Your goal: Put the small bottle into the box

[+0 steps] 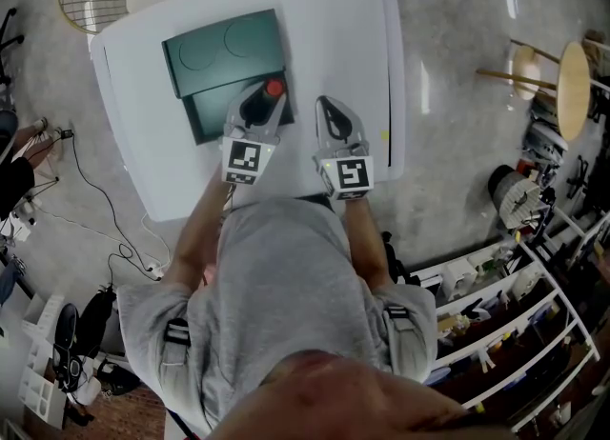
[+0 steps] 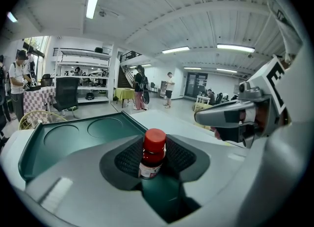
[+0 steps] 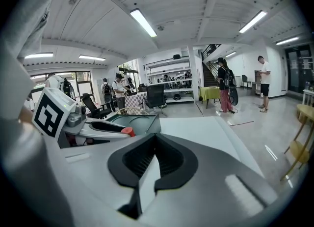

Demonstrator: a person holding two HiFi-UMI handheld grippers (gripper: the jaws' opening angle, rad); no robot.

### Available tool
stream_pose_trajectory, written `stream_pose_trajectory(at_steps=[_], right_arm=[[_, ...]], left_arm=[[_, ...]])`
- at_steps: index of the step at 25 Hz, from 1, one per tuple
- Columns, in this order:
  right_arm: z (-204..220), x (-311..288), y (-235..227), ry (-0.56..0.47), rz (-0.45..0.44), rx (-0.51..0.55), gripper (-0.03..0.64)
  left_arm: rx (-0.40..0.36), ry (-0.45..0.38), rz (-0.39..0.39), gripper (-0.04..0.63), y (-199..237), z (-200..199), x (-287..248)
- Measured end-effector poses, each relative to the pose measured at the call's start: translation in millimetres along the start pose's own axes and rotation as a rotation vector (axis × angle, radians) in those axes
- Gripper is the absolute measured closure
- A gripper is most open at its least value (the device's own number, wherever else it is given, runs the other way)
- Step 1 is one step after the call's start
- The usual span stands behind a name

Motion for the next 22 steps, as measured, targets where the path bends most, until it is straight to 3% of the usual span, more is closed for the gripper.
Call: stream_pose_trajectory(at_steps=[5, 11, 20, 22], right_arm=[[0, 8, 3, 0.006, -0.008, -0.003, 0.614], [4, 15, 4, 0.0, -0.01, 0.004, 0.614], [-5, 32, 16, -0.041, -0.021, 0.027, 0.614], [-7, 37, 19, -0.05, -0.023, 0.038, 0.614]], left_arm=[[0.032, -0.003, -0.002, 0.439, -6, -1, 5], [0.056, 0.002, 0.004, 0.368, -10, 6, 9], [0.059, -0.031, -0.009, 0.366, -21, -7, 30], [0.059, -0.044, -0.014, 0.39, -23, -11, 38]])
Point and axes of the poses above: the fingertips, and each gripper's own axes: x backward along the fingers, y to its left, z out of its underside, the point moved 4 cm from there along x, backward along the fingers, and after that the axes turned 5 degrees about -x, right-handed, at the moved point
